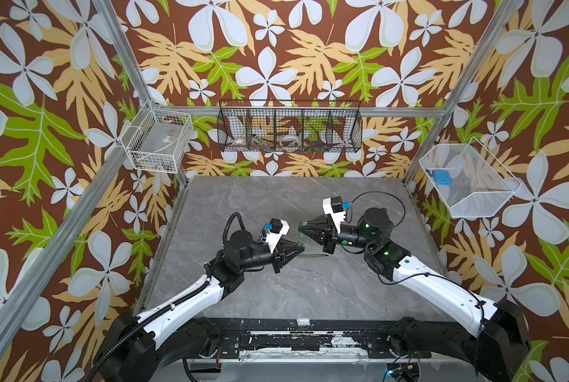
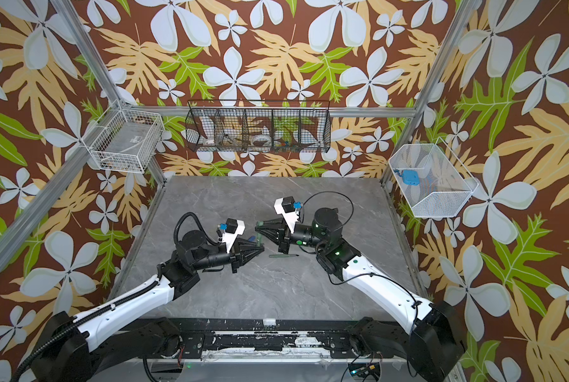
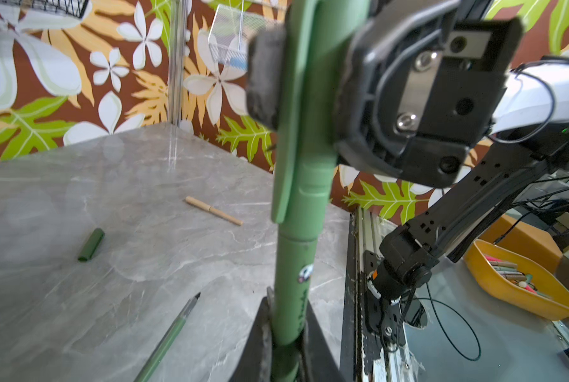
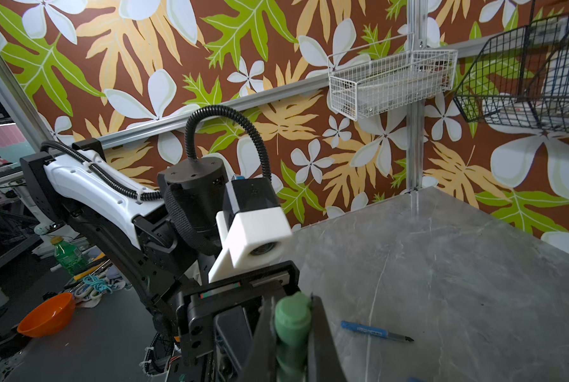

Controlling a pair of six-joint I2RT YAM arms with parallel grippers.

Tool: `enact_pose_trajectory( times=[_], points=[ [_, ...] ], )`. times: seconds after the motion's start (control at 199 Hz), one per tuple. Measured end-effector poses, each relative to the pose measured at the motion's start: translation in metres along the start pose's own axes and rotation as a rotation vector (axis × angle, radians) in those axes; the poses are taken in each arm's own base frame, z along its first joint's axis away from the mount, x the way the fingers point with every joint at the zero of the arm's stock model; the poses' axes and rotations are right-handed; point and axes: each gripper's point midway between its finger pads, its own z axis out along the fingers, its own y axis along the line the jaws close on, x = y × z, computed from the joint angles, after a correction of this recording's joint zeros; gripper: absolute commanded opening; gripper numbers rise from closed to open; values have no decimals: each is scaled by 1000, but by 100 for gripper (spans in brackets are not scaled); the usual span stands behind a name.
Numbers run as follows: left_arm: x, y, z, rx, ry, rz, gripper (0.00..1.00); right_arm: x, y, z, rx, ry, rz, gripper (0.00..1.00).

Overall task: Insert the pens into the pen caps
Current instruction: 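Open the left gripper to release the capped pen to the right gripper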

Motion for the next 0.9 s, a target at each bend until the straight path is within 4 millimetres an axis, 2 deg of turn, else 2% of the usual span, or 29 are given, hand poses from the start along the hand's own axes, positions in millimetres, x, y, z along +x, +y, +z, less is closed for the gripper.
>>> enact_pose_trajectory(
  times=[0.196, 0.346, 0.527, 0.623, 0.708, 0.743, 0.803, 0.844, 0.904],
  points=[
    [19, 17, -7, -56, 105, -38, 0, 18, -6, 5, 17, 38, 36, 0],
    [18, 24, -12, -63, 111, -41, 0, 21, -9, 6, 44, 34, 38, 0],
    [14, 20, -11, -33, 99, -49, 0, 15, -7, 5, 46, 23, 43, 0],
    [3, 17, -10, -10, 43, -35, 9, 3, -6, 6, 54, 4, 30, 0],
    [-12, 12, -10, 16, -43, -4, 29, -10, -3, 6, 46, -20, 7, 0],
    [-20, 12, -12, 16, -90, 4, 34, -14, 0, 7, 38, -25, -4, 0],
    [-51, 8, -20, 19, -228, 52, 41, -1, 2, 7, 27, 30, 35, 0],
    [-57, 5, -25, 22, -269, 52, 45, -2, 0, 8, 26, 35, 47, 0],
    [-74, 0, -34, 22, -359, 90, 50, 15, -2, 8, 30, 98, 113, 0]
  ],
)
